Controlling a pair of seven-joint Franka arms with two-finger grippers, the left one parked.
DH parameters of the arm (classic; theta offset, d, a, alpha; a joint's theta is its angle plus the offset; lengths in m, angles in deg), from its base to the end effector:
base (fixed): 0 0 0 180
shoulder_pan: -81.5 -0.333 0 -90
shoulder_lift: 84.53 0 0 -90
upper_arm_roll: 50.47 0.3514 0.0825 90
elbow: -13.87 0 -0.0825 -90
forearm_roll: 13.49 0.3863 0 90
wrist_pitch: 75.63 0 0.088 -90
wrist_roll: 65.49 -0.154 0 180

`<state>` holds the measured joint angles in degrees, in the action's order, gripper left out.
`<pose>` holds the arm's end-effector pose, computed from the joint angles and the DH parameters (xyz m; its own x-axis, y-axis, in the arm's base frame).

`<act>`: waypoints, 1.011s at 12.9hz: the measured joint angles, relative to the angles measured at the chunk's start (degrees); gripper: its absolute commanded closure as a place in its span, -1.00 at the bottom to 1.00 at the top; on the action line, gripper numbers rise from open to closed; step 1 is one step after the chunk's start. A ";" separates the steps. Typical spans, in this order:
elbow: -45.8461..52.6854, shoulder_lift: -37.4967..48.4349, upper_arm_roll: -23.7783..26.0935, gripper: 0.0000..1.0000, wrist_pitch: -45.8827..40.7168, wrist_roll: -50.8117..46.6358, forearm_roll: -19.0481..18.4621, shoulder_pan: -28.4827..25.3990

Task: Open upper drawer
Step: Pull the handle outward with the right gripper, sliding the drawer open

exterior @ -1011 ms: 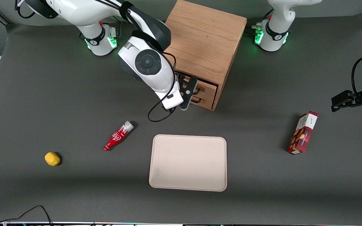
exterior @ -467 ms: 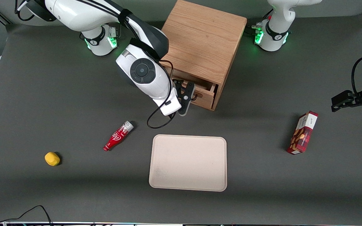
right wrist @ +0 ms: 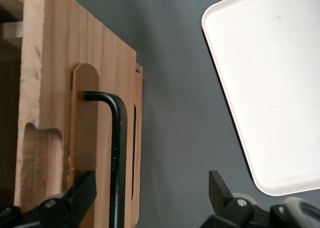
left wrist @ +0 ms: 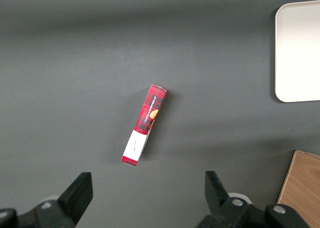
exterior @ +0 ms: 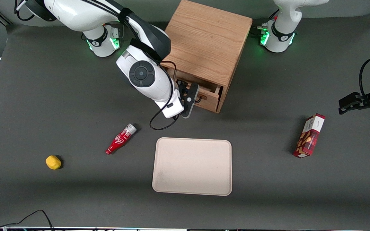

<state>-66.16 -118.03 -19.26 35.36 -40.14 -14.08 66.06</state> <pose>0.5519 0.4758 0.3920 0.3933 0.9085 0.1413 0.9040 -0.3542 -0.2392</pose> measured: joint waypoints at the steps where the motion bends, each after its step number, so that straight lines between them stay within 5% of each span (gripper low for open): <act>1: -0.10 -0.05 -0.21 -1.00 0.11 0.97 0.00 0.02; 13: 1.38 -0.51 -11.28 -1.00 10.49 11.67 0.16 0.57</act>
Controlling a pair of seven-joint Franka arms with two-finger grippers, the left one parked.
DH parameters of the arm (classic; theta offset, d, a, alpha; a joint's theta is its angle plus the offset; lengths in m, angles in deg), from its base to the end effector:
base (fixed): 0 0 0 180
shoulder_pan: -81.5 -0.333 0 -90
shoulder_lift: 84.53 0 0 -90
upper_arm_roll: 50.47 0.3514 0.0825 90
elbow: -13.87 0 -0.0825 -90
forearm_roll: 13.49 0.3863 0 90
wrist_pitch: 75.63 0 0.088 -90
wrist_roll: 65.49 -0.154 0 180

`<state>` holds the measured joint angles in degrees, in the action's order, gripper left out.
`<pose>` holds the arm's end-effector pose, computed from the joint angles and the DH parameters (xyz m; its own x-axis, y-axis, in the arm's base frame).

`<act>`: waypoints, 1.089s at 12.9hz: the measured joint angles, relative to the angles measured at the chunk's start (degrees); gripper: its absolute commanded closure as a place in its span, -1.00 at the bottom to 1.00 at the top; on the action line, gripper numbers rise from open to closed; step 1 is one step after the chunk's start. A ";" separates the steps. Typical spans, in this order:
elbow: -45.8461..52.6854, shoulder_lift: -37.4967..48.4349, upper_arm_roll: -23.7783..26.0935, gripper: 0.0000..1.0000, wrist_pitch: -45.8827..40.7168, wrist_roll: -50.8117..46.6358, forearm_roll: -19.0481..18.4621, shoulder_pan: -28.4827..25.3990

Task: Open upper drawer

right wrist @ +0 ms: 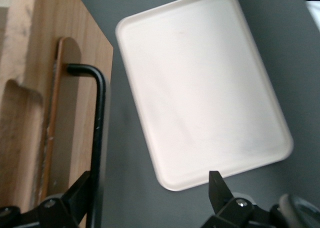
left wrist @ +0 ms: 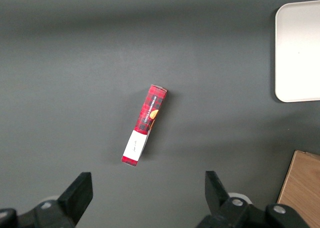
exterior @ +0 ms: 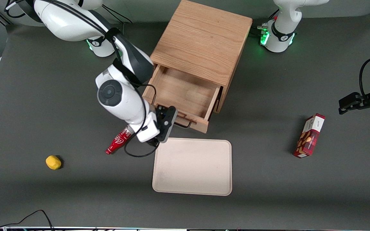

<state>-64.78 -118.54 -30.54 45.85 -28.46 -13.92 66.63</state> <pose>0.6553 0.3900 0.3872 0.3700 0.8938 0.2533 0.9271 -0.3727 -0.0391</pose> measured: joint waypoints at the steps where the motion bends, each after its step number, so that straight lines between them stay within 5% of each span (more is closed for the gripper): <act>1: 0.18 0.00 -1.18 -1.00 1.16 0.60 0.00 0.07; 10: 0.89 -0.23 -5.98 -1.00 6.13 1.05 1.53 0.27; 14: 3.43 0.78 -6.56 -1.00 8.25 -0.52 9.72 1.17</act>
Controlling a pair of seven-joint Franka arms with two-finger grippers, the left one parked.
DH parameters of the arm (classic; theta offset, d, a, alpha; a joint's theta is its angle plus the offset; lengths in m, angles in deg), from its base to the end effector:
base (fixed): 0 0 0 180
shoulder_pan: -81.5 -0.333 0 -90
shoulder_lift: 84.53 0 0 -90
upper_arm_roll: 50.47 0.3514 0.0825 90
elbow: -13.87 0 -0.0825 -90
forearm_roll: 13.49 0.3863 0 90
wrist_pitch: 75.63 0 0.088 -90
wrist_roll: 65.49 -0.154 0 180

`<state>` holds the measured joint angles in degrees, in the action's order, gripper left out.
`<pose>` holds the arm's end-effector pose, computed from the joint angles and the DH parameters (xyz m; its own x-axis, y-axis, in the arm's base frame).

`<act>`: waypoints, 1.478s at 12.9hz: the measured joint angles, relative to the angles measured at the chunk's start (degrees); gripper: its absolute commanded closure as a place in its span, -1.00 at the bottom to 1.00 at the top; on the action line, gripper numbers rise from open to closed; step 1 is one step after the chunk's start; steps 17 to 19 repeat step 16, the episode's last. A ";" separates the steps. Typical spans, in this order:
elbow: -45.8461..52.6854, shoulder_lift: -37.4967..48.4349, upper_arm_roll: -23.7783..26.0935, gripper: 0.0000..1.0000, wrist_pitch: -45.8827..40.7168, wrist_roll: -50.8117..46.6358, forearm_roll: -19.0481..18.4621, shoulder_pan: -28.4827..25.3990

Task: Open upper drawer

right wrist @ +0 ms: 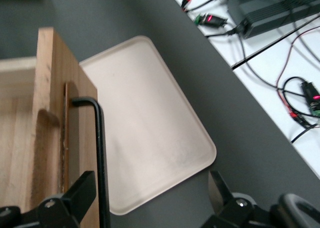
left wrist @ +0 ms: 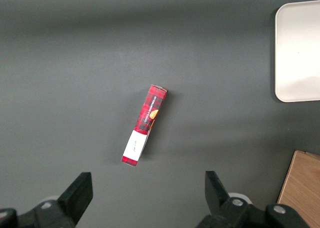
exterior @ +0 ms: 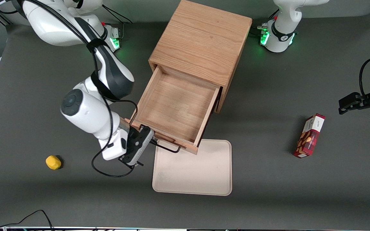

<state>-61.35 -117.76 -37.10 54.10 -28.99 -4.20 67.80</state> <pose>0.7186 0.3307 0.4373 0.5102 0.7348 0.4469 0.8255 -0.5643 -0.0146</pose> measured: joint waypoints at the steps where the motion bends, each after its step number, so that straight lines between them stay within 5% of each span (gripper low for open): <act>1: 0.61 1.18 -0.08 -1.00 -0.01 -2.10 1.03 0.47; 8: -7.81 16.05 -3.08 -1.00 -14.18 -11.75 1.15 11.65; 12: -14.13 27.88 -4.57 -1.00 -34.11 -35.71 -7.05 15.72; 19: -21.56 35.33 -4.63 -1.00 -36.29 -43.77 -8.75 19.02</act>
